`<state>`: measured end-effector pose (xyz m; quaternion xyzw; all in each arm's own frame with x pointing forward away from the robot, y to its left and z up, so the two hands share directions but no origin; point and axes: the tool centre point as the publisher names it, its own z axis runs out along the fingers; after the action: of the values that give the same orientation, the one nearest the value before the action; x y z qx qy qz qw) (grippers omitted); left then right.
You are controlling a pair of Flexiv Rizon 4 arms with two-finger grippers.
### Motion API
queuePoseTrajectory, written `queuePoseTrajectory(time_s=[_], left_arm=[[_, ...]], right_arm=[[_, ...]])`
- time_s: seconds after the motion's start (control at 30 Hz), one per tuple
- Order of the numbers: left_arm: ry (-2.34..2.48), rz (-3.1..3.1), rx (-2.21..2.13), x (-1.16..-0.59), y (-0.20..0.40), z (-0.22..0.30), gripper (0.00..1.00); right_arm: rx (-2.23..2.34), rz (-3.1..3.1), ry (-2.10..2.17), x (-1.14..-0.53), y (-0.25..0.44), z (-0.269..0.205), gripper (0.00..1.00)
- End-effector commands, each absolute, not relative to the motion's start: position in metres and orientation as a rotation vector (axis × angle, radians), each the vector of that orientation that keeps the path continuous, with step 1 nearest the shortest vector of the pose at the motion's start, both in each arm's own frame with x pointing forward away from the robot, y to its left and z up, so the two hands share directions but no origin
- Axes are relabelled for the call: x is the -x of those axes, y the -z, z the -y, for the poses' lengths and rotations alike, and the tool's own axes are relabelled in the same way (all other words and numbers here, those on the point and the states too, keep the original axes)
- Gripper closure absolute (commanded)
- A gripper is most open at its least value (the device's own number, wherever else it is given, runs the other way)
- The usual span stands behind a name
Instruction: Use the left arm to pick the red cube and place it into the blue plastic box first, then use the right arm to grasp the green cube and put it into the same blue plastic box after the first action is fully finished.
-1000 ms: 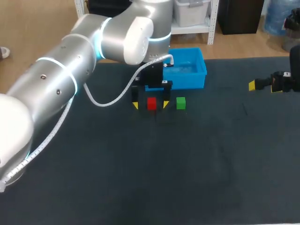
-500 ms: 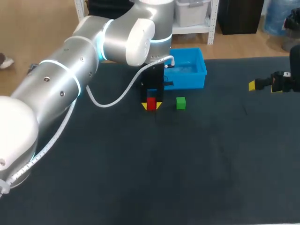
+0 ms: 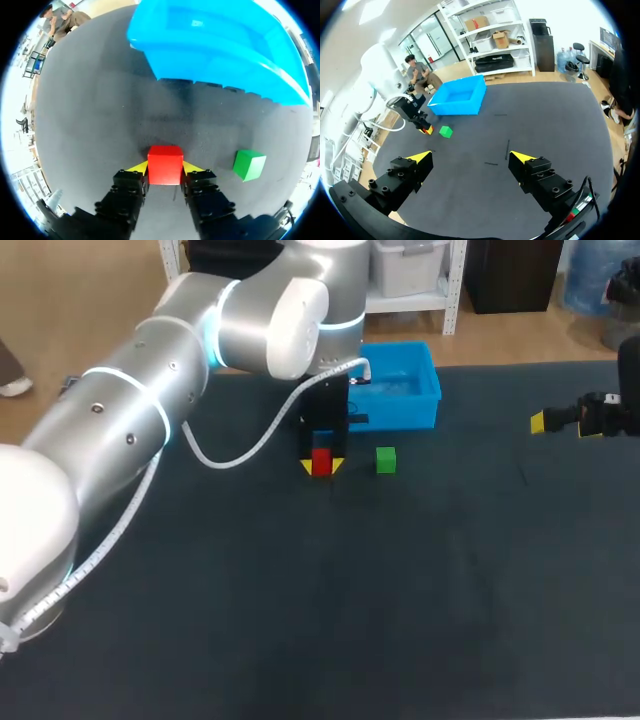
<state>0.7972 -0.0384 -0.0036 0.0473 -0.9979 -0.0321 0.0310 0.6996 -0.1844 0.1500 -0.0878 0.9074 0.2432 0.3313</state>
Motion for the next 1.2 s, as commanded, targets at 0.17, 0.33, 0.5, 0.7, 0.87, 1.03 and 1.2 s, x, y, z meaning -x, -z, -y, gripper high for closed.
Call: queuePoseTrajectory(time_s=[0.17, 0.33, 0.5, 0.7, 0.87, 1.03, 1.2], left_arm=[[0.079, 3.076, -0.135, -0.799, -0.003, 0.038, 1.0], [0.068, 3.1, -0.111, -0.798, -0.012, 0.036, 1.0], [0.054, 3.13, -0.081, -0.797, -0.026, 0.037, 1.0], [0.041, 3.158, -0.037, -0.796, -0.041, 0.039, 1.0], [0.027, 3.183, -0.024, -0.796, -0.055, 0.039, 1.0], [0.02, 3.194, -0.018, -0.797, -0.062, 0.037, 1.0], [0.016, 3.206, -0.002, -0.798, -0.07, 0.035, 1.0]], right_arm=[[0.231, -2.372, -0.636, -0.7, -0.15, 0.184, 0.0], [0.231, -2.372, -0.636, -0.7, -0.15, 0.184, 0.0], [0.231, -2.372, -0.636, -0.7, -0.15, 0.184, 0.0], [0.231, -2.372, -0.636, -0.7, -0.15, 0.184, 0.0], [0.231, -2.372, -0.636, -0.7, -0.15, 0.184, 0.0], [0.231, -2.372, -0.636, -0.7, -0.15, 0.184, 0.0], [0.231, -2.372, -0.636, -0.7, -0.15, 0.184, 0.0]])
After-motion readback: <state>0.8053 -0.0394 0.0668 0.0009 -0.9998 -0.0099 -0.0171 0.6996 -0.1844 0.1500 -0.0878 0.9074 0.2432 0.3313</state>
